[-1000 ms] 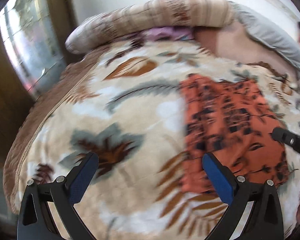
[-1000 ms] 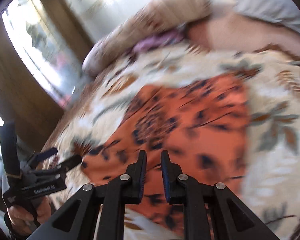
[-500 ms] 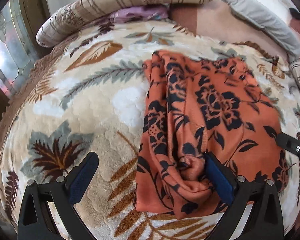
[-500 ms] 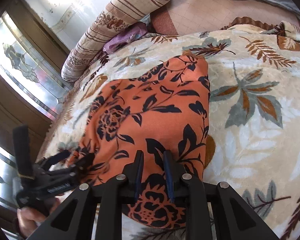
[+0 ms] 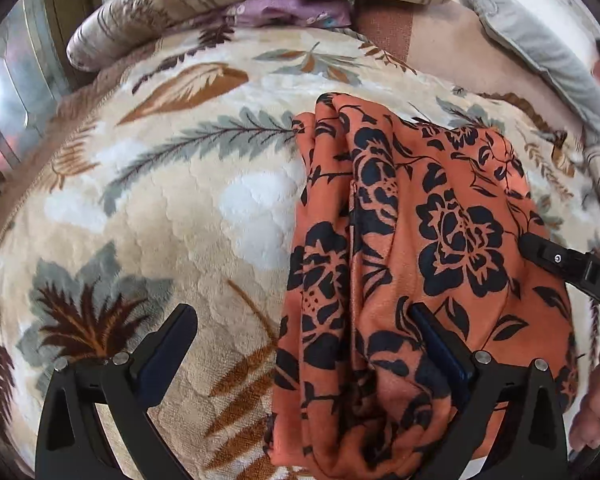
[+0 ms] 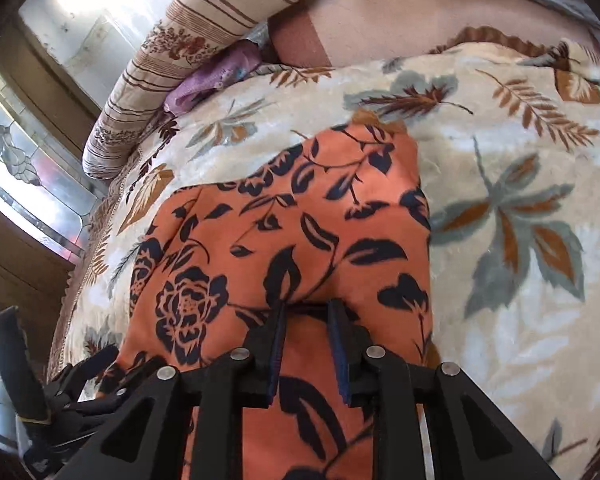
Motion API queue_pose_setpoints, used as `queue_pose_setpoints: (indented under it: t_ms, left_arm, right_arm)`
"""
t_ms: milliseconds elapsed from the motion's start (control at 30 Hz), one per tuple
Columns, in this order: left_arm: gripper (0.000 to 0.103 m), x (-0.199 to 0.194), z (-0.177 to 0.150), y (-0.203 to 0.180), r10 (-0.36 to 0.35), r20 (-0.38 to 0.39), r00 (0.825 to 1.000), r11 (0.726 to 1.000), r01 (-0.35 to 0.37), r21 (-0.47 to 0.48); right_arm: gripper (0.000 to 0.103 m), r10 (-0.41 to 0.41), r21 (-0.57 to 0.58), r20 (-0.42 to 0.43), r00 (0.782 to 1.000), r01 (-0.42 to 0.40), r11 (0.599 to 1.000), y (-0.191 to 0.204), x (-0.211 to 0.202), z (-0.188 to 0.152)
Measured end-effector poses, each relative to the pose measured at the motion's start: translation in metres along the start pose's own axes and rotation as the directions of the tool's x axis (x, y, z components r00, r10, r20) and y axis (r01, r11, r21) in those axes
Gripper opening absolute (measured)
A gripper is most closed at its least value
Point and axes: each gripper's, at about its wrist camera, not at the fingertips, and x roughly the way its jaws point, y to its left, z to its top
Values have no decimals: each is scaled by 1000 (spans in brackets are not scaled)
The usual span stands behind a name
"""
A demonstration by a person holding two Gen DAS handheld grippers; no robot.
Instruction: Fold small clothes
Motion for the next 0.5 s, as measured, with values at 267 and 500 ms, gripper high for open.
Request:
queue_pose_setpoints:
  t_ms: [267, 500]
  left_arm:
    - [103, -31, -4, 8, -65, 42, 997, 998, 64, 16]
    - [103, -6, -22, 17, -88, -91, 992, 996, 90, 14]
  right_arm:
    - [32, 76, -21, -22, 997, -76, 997, 9, -54, -21]
    - [70, 16, -74, -63, 998, -21, 997, 8, -41, -80]
